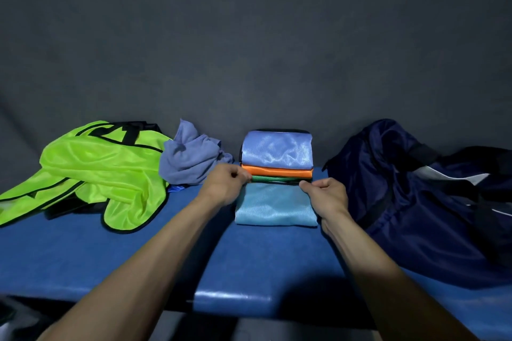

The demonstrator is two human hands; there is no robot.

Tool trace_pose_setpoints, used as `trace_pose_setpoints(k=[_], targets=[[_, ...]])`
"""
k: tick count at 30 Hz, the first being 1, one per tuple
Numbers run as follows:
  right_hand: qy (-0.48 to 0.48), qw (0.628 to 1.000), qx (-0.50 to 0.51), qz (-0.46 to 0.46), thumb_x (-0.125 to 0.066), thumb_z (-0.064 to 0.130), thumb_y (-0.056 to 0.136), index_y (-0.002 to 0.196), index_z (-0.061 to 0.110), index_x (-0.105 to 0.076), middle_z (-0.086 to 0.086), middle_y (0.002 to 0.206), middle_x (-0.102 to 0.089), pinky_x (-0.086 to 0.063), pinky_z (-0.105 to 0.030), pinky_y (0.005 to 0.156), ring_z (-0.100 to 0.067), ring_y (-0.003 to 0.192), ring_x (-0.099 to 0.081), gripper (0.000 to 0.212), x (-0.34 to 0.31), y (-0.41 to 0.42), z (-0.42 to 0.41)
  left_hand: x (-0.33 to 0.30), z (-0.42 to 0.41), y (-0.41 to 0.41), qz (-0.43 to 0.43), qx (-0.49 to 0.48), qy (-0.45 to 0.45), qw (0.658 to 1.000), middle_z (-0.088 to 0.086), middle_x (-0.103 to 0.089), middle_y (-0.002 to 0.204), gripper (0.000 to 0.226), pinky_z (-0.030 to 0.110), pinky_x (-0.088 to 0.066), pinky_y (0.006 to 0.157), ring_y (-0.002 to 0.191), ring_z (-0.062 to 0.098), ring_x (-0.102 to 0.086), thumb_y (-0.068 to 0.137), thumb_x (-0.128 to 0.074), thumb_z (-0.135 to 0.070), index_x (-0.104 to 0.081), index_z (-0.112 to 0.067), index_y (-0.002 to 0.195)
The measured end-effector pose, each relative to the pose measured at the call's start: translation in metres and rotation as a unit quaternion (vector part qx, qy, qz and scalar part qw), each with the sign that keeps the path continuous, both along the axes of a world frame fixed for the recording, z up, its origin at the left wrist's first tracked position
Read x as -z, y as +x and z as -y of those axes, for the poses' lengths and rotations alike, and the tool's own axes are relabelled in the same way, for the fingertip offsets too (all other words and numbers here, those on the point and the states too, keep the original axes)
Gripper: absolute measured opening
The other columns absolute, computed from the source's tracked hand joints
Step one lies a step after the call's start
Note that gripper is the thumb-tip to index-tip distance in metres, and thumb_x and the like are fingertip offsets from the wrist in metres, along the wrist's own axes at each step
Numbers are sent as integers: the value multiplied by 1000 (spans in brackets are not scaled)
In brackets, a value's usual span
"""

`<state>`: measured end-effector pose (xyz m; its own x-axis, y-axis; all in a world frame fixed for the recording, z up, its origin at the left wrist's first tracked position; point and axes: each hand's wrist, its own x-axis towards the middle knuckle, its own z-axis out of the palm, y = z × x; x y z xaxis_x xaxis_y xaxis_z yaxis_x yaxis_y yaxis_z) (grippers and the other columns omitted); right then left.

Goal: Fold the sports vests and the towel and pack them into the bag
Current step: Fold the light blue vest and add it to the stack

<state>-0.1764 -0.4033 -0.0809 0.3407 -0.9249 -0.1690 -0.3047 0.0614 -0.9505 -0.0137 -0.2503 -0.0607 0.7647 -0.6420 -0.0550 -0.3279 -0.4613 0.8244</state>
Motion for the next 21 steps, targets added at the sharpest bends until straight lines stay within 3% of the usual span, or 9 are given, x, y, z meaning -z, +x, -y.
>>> trace_pose_setpoints(k=[2,4,7,9,13,15,17,21], targets=[[1,1000,-6,3,-81,21,86,91,9,-65,1,82,-64,-40,-20,56,-8,71,-57,21,-1,1,1,-3,-12,11,-22,-12,-10,1000,-6,-74,79,27,34,-54,82,78,15,-65,100,-60,-20,-72,-21,77],[1,1000,-7,7,-81,20,86,91,8,-67,1,79,-65,-40,-20,56,-9,68,-57,19,-1,2,1,-6,-22,14,-64,-18,-11,998,2,-73,78,25,40,-58,76,71,18,-65,100,-61,-22,-70,-13,79],[-1,1000,-1,9,-81,19,85,90,7,-69,1,76,-66,-40,-19,55,-8,67,-58,17,-2,3,0,-8,-23,4,-123,-2,24,992,4,-69,74,33,28,-53,56,65,17,-64,98,-65,-37,-66,-9,80],[1,1000,2,13,-81,19,86,90,7,-69,1,78,-66,-41,-18,56,-8,68,-58,17,-3,3,-2,-4,-16,-3,-132,-2,32,991,3,-66,67,35,25,-50,51,59,17,-62,95,-70,-38,-63,-9,78],[-5,1000,12,11,-81,20,86,88,8,-68,0,83,-68,-41,-19,57,-8,72,-60,18,-3,3,-3,0,-8,-3,-156,-26,9,987,4,-65,65,28,26,-51,53,57,17,-61,92,-75,-31,-62,-11,76],[-11,1000,15,6,-81,21,86,87,9,-68,0,83,-68,-41,-20,58,-9,73,-61,18,-2,3,-3,2,-8,-1,-162,-29,-6,986,6,-69,70,22,34,-58,62,62,18,-64,92,-75,-25,-67,-9,81],[-21,1000,19,-4,-80,23,86,85,10,-67,0,82,-68,-42,-23,59,-13,75,-63,18,-2,4,-3,6,-7,0,-117,-44,-8,992,7,-69,71,19,43,-61,73,63,19,-63,92,-74,-20,-71,-5,82],[-78,995,-14,-60,-74,29,91,85,12,-66,-2,87,-69,-46,-27,68,-21,86,-66,19,-5,4,-3,14,-7,-1,-48,-58,3,997,11,-69,65,24,44,-60,73,58,21,-62,91,-75,-23,-73,-3,78]])
